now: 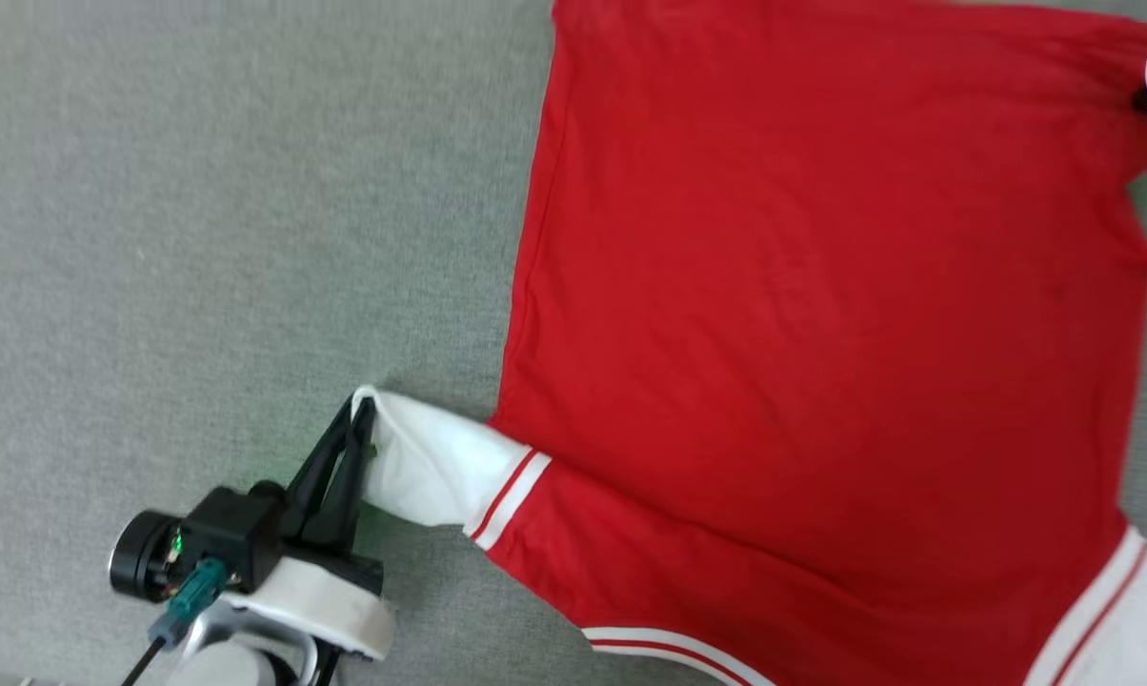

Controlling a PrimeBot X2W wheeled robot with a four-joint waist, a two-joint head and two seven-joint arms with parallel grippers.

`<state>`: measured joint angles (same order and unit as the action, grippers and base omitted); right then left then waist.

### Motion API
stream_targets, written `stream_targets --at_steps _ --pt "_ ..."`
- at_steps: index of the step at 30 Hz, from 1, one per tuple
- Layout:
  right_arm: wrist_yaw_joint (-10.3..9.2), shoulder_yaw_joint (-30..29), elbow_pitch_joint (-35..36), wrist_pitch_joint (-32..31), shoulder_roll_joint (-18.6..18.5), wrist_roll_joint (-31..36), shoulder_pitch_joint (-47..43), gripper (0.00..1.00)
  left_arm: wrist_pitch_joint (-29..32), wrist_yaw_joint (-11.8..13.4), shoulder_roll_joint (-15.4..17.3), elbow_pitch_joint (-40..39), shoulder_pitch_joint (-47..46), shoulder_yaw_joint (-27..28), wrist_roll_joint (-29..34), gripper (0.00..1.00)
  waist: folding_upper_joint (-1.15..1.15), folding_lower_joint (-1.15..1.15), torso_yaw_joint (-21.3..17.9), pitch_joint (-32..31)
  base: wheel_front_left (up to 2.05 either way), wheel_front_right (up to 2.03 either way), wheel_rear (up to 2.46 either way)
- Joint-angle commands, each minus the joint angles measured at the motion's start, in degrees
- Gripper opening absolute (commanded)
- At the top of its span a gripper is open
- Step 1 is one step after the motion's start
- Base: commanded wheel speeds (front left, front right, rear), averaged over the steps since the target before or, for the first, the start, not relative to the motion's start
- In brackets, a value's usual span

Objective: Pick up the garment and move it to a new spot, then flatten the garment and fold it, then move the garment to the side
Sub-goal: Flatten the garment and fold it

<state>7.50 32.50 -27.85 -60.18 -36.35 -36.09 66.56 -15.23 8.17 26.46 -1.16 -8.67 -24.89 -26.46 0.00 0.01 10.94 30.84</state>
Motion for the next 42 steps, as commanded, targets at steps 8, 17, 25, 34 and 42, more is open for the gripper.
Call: stream_targets --at_steps 8,17,25,34,42 --pt "-0.03 8.38 10.32 5.40 -10.33 -10.09 -10.21 0.00 0.16 1.35 1.42 -0.54 6.83 1.85 -0.98 0.00 0.00 -0.01 -5.56 -12.31 0.00 0.00 0.00" --pt "-0.03 9.06 23.65 14.87 -24.59 -19.36 -30.75 0.00 0.16 2.55 2.52 -1.47 12.20 3.69 -2.23 0.00 0.00 -0.01 -8.99 -16.90 0.00 0.00 0.00" --pt "-0.02 4.68 21.77 23.90 -27.49 -23.78 -53.08 0.00 0.16 3.09 2.71 -2.23 14.38 4.66 -2.42 0.00 0.00 -0.01 -10.42 -17.58 0.00 0.00 0.00" --pt "-0.03 -0.80 18.89 28.30 -22.17 -22.37 -62.94 0.00 0.15 2.70 2.56 -1.70 13.93 4.49 -2.37 0.00 0.00 -0.01 -10.89 -16.77 0.00 0.00 0.00" --pt "-0.02 -11.99 27.88 26.76 -23.98 -18.69 -55.93 1.00 0.43 2.65 2.51 -2.10 12.46 3.74 -1.92 0.00 0.00 -0.01 -10.53 -16.08 0.00 0.00 0.00"
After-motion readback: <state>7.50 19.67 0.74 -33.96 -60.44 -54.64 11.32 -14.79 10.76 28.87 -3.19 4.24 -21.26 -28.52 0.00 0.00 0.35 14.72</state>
